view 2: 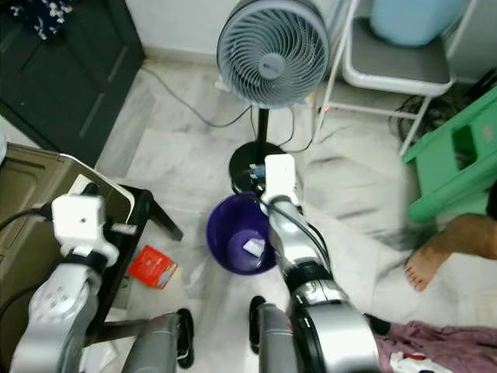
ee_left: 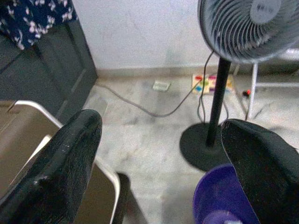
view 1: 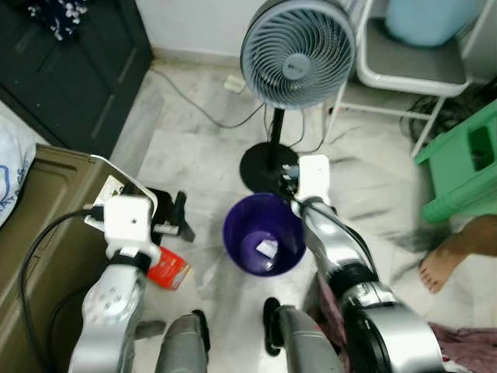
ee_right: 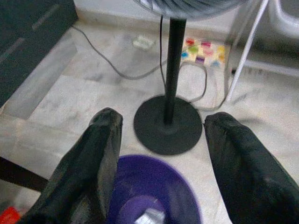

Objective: Clean up the room

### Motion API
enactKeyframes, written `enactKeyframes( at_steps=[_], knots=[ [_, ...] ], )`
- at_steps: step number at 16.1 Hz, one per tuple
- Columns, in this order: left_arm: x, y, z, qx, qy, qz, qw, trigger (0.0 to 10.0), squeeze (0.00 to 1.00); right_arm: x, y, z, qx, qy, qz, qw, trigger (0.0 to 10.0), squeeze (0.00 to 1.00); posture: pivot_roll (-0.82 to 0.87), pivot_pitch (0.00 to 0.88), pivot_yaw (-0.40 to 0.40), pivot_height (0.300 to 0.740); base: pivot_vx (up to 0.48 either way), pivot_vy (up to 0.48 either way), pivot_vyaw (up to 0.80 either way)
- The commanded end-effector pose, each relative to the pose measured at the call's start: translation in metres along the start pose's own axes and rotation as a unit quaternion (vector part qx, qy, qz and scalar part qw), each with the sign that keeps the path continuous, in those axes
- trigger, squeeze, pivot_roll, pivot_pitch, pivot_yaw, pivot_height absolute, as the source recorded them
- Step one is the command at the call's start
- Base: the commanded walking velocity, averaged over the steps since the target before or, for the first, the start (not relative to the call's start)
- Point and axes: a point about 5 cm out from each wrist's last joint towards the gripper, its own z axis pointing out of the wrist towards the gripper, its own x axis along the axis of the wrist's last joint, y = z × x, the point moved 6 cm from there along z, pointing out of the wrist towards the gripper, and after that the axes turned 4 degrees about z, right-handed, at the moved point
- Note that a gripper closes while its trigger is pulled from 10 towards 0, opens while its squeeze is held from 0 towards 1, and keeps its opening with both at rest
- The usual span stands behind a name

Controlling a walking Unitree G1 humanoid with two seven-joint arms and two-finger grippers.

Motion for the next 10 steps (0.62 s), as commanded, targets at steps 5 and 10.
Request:
enactKeyframes(
  at_steps=[5, 10],
  knots=[
    [-0.003, -0.001, 0.016, 0.027, 0.022, 0.011, 0.999, 10.0, 0.0, 0.017, 0.028, -0.024, -0.008, 0.062, -0.049, 0.997, 10.0, 0.0, -0.02, 0.036, -0.008, 0.74, 0.0, 0.0, 0.0],
    [0.0, -0.013, 0.026, 0.055, 0.05, 0.023, 0.997, 10.0, 0.0, 0.027, 0.051, -0.06, -0.005, 0.107, -0.091, 0.99, 10.0, 0.0, -0.02, 0.0, -0.027, 0.74, 0.0, 0.0, 0.0]
  ],
)
